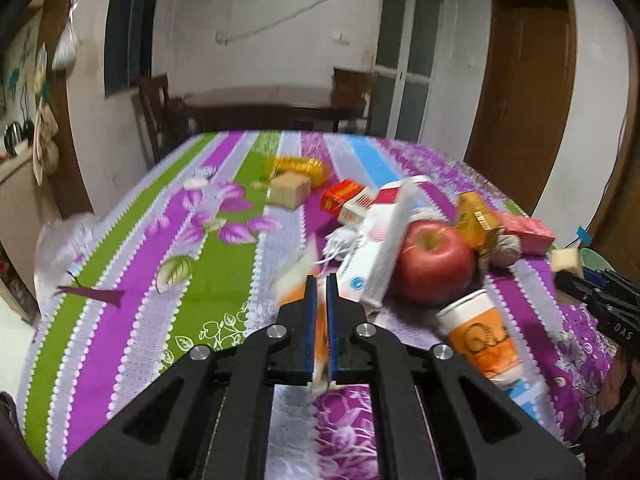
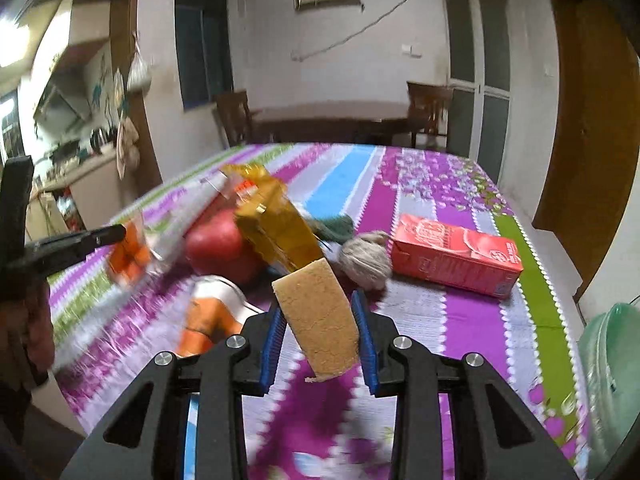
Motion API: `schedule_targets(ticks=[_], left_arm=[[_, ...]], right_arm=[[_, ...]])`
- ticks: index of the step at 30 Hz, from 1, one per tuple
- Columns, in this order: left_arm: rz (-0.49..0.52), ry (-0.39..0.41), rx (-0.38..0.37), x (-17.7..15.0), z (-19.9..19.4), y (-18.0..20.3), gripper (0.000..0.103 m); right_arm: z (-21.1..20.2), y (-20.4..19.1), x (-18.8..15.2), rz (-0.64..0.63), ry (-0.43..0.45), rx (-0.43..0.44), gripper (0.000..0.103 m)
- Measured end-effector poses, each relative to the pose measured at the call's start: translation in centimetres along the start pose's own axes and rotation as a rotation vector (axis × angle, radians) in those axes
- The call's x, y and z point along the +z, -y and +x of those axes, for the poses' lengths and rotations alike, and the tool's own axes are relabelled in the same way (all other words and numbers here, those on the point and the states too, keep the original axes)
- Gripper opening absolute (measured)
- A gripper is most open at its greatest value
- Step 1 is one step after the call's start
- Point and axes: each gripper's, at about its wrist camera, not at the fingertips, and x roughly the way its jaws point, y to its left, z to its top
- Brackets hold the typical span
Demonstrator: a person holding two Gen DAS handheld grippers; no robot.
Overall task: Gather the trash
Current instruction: 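Grasp the tan sponge with the right tool while the left tool lifts the orange wrapper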
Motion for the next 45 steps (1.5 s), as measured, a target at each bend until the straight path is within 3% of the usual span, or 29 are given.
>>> schedule_targets(ticks=[5, 7, 9, 10, 12, 13, 18, 23, 25, 27, 30, 37, 45], left_arm=[[0.049, 0.033, -0.017, 0.3, -1.5, 2.1, 0.0], [0.028, -0.034, -0.048, 0.3, -0.9, 1.2, 0.004], [-0.014, -0.012, -0.001, -0.3, -1.4, -1.0, 0.009], [-0.033, -0.034, 0.018, -0.7, -1.4, -2.1, 0.017], [-0.072, -0.074, 0.012, -1.5, -0.9, -3.6, 0.069], [-0.072, -0.085, -0.003, -1.8, -0.6, -3.8, 0.074], [-0.039, -0.163, -0.093, -2.4, 1.2, -2.7, 0.075], [0.081, -0.215, -0.008, -2.4, 3.8, -0.6, 0.074], [0.099, -0.228, -0.001, -2.3, 4.3, -0.4, 0.066], [0.111, -0.265, 0.006, -2.4, 5.3, -0.3, 0.043], [0.102, -0.268, 0.007, -2.4, 5.3, -0.5, 0.039], [0.083, -0.197, 0.012, -2.5, 3.6, -0.6, 0.036], [0.08, 0.023, 0.005, -1.2, -2.0, 3.0, 0.036]], right_arm=[[-1.2, -1.2, 0.3, 0.004, 0.024, -0.012, 0.033], [-1.5, -1.1, 0.0, 0.004, 0.013, -0.009, 0.034], [-2.0, -1.2, -0.5, -0.003, 0.006, -0.009, 0.035], [-2.1, -0.9, -0.8, 0.003, 0.004, -0.002, 0.035], [-1.8, -0.7, -1.3, 0.018, -0.008, 0.018, 0.035], [-1.6, -0.7, -1.6, 0.026, -0.017, 0.025, 0.036], [-0.8, -1.2, -2.2, 0.028, -0.045, 0.063, 0.036], [-0.6, -0.9, -2.0, 0.047, -0.044, 0.072, 0.036], [-0.5, -1.0, -1.9, 0.048, -0.044, 0.074, 0.036], [-0.3, -1.1, -1.8, 0.048, -0.045, 0.079, 0.036], [-0.1, -1.2, -1.7, 0.049, -0.044, 0.083, 0.036], [-0.8, -1.7, -1.2, 0.045, 0.023, 0.045, 0.036], [-3.3, -2.2, 0.3, 0.035, 0.145, -0.043, 0.036]])
